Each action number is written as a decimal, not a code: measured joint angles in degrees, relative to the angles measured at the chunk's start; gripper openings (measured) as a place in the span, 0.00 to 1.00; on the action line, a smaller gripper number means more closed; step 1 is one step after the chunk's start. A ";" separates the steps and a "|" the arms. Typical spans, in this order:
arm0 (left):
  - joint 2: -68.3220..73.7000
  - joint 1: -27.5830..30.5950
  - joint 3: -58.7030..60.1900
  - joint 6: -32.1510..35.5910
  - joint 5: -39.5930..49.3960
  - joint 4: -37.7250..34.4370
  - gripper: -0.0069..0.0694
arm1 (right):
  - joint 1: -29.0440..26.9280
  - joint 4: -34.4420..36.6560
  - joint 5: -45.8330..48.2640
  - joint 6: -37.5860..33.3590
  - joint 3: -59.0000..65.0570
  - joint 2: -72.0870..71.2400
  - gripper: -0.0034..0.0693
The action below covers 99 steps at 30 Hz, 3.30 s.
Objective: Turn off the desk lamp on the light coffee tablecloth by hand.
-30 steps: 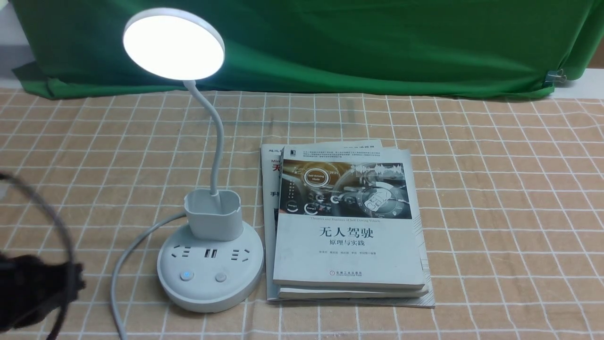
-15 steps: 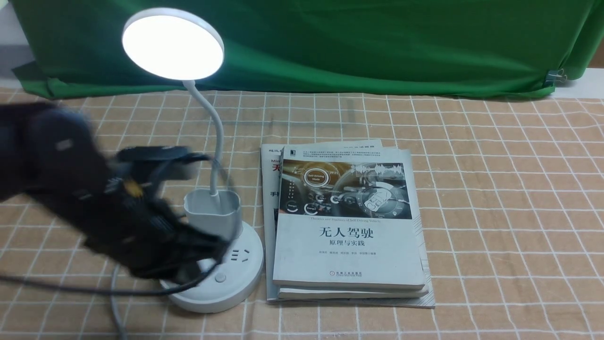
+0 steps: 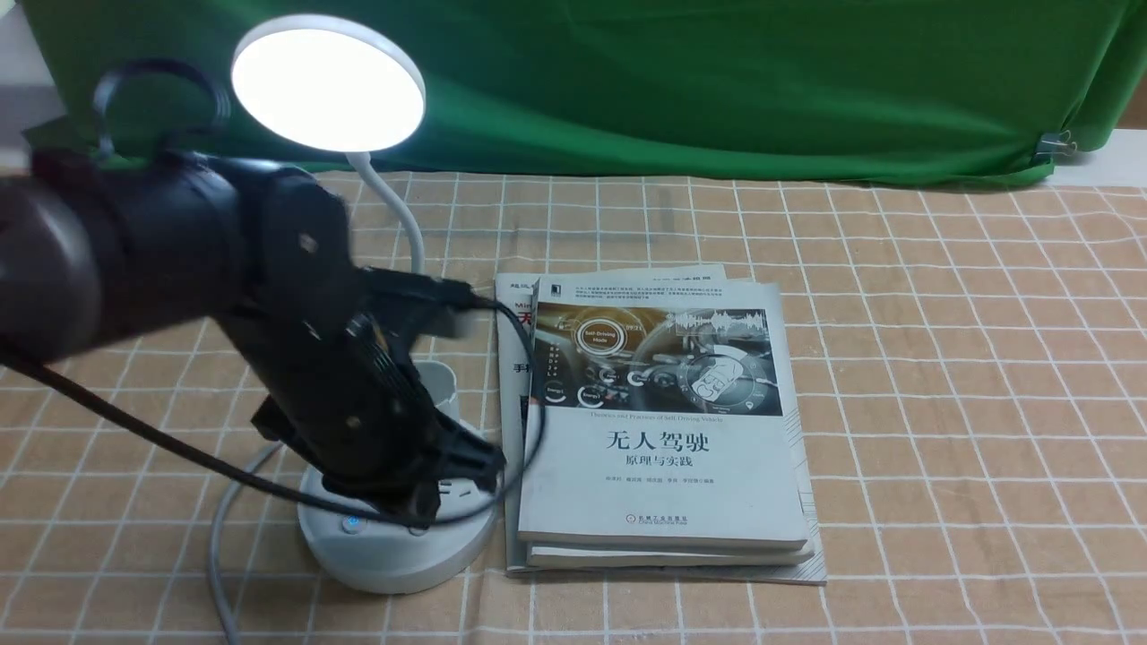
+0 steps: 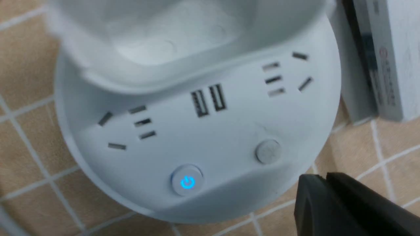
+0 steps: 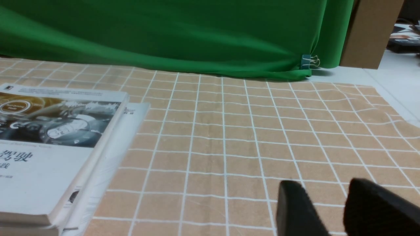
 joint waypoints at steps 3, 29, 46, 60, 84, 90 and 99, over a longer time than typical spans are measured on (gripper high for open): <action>0.06 -1.99 -1.13 -2.48 0.51 3.08 0.11 | 0.00 0.00 0.00 0.00 0.00 0.00 0.38; 5.72 0.02 -2.53 0.32 2.16 2.29 0.11 | 0.00 0.00 0.00 0.00 0.00 0.00 0.38; 8.53 0.94 -3.51 0.62 1.56 1.27 0.11 | 0.00 0.00 0.00 0.00 0.00 0.00 0.38; 2.42 0.94 -2.87 0.41 1.98 1.27 0.11 | 0.00 0.00 0.00 0.00 0.00 0.00 0.38; 6.47 0.94 -2.57 0.45 1.20 2.38 0.11 | 0.00 0.00 0.00 0.00 0.00 0.00 0.38; 1.72 0.94 -2.29 0.40 2.24 1.85 0.11 | 0.00 0.00 0.00 0.00 0.00 0.00 0.38; -9.25 0.94 2.13 0.40 1.41 -1.18 0.11 | 0.00 0.00 0.00 0.00 0.00 0.00 0.38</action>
